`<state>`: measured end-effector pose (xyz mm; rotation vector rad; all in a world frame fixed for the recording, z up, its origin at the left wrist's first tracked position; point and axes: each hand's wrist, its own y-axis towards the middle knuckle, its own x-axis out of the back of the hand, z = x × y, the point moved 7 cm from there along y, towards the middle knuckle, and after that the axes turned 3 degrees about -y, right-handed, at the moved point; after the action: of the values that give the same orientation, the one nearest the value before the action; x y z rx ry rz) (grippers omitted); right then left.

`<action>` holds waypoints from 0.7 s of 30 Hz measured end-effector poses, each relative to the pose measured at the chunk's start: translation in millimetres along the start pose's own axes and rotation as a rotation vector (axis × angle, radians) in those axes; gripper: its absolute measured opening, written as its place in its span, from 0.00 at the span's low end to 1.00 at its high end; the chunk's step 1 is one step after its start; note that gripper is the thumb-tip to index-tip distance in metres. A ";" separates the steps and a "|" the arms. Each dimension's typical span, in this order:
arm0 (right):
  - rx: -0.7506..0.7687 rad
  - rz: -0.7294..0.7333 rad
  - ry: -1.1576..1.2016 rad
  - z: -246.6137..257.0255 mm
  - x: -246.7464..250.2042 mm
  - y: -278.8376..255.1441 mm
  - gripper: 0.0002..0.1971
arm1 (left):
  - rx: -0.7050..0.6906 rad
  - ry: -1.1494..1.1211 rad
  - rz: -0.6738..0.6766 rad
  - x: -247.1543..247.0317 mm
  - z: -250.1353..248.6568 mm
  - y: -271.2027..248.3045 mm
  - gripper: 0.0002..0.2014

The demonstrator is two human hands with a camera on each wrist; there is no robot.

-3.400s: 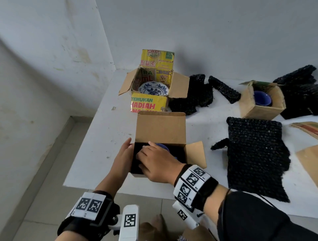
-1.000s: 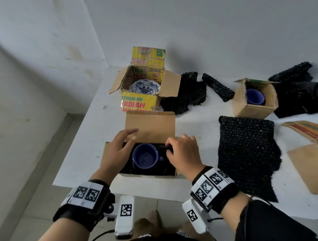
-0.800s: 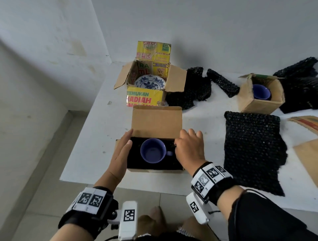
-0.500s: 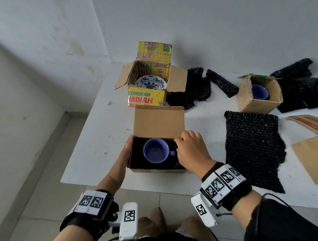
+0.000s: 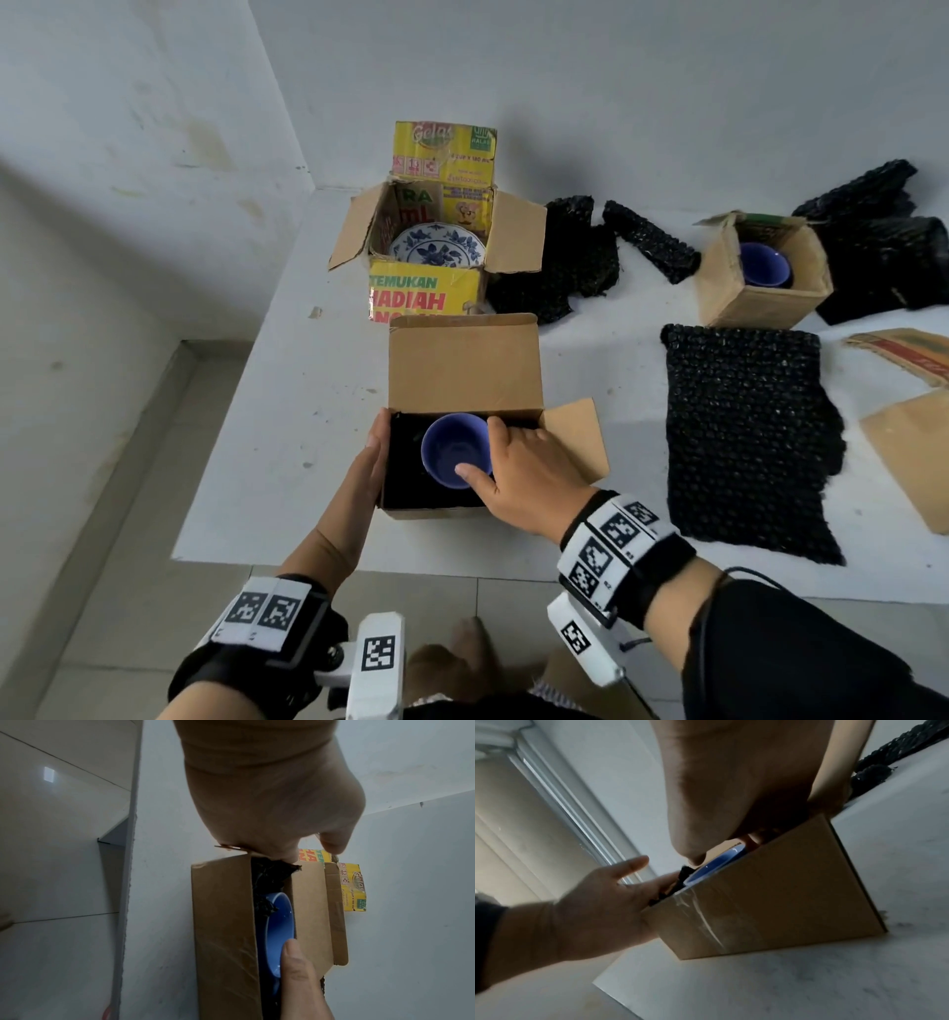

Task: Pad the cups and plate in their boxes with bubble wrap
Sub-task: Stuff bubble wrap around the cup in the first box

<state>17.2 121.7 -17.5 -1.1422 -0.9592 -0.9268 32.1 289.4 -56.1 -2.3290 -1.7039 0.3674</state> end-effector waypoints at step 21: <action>-0.079 0.139 0.239 -2.5 -3.7 10.6 0.41 | 0.066 -0.183 -0.026 0.3 1.3 -0.5 0.28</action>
<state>26.3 121.4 -24.6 -1.1204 -0.6474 -0.9700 31.3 289.8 -57.2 -2.2851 -1.7711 0.6401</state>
